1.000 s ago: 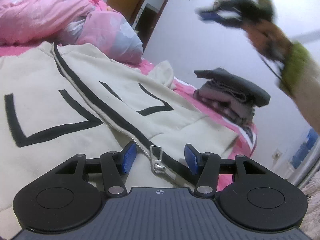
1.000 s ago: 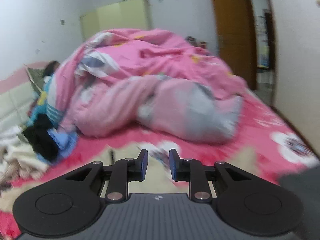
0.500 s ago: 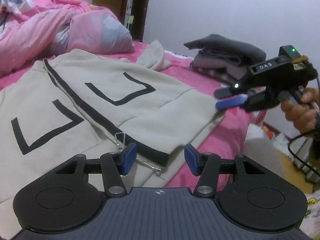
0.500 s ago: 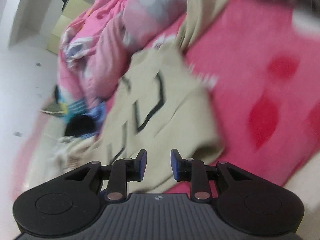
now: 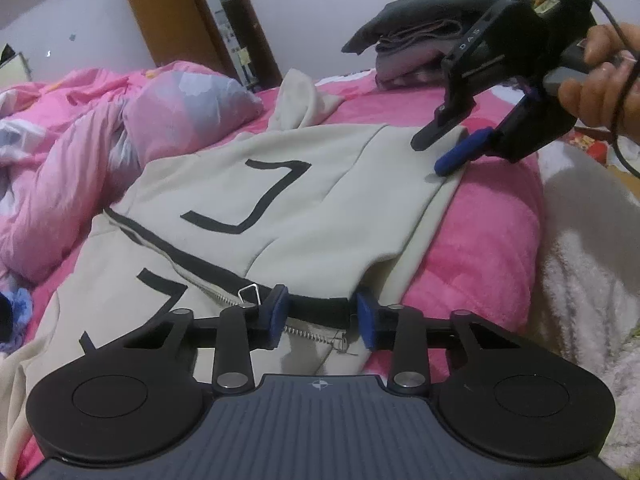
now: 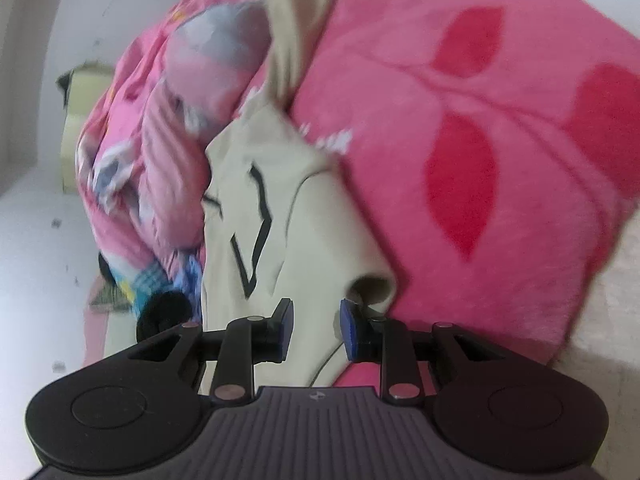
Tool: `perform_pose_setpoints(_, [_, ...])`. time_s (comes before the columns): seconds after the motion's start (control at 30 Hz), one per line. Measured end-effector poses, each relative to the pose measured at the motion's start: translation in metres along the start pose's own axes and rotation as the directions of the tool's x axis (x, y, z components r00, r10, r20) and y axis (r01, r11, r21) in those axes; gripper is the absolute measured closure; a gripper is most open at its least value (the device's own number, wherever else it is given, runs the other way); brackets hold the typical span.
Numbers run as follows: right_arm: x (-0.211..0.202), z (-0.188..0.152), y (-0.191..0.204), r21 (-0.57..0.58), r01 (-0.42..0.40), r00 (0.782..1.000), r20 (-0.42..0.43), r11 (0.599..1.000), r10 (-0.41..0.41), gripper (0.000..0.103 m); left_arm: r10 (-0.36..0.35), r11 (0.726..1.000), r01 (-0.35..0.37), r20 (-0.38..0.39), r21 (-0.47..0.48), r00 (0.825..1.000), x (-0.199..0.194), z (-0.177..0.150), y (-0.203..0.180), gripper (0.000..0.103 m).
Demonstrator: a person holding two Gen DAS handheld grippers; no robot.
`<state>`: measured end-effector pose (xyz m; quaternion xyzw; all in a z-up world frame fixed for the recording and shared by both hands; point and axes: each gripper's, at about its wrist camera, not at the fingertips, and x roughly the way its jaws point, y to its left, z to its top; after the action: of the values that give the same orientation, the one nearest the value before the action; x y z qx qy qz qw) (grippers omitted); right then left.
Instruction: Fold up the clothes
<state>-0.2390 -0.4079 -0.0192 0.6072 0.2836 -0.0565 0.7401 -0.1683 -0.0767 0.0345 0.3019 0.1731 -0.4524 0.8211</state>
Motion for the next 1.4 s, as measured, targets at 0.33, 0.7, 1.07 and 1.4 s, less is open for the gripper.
perform_pose_setpoints(0.33, [-0.013,-0.001,0.004,-0.062,0.049,0.997,0.067,0.997,-0.045,0.075,-0.087,0.996,0.087,-0.020,-0.006,0.996,-0.002,-0.004,0.001,0.096])
perform_pose_setpoints(0.7, [-0.006,-0.013,0.068,-0.559,0.209,0.973,0.204,0.802,-0.112,0.075,-0.209,0.952,0.206,0.013,-0.228,0.978,-0.010,0.005,0.037,0.083])
perform_pose_setpoints(1.07, [-0.001,-0.004,0.058,-0.588,0.226,0.970,0.208,0.777,-0.125,0.076,-0.196,0.778,0.178,0.037,-0.602,0.980,-0.011,-0.001,0.100,0.073])
perform_pose_setpoints(1.4, [0.059,-0.057,0.166,-0.817,-0.036,0.998,-0.005,0.575,0.056,0.076,0.333,0.250,-0.247,-0.157,-0.936,0.930,-0.152,-0.140,0.205,0.050])
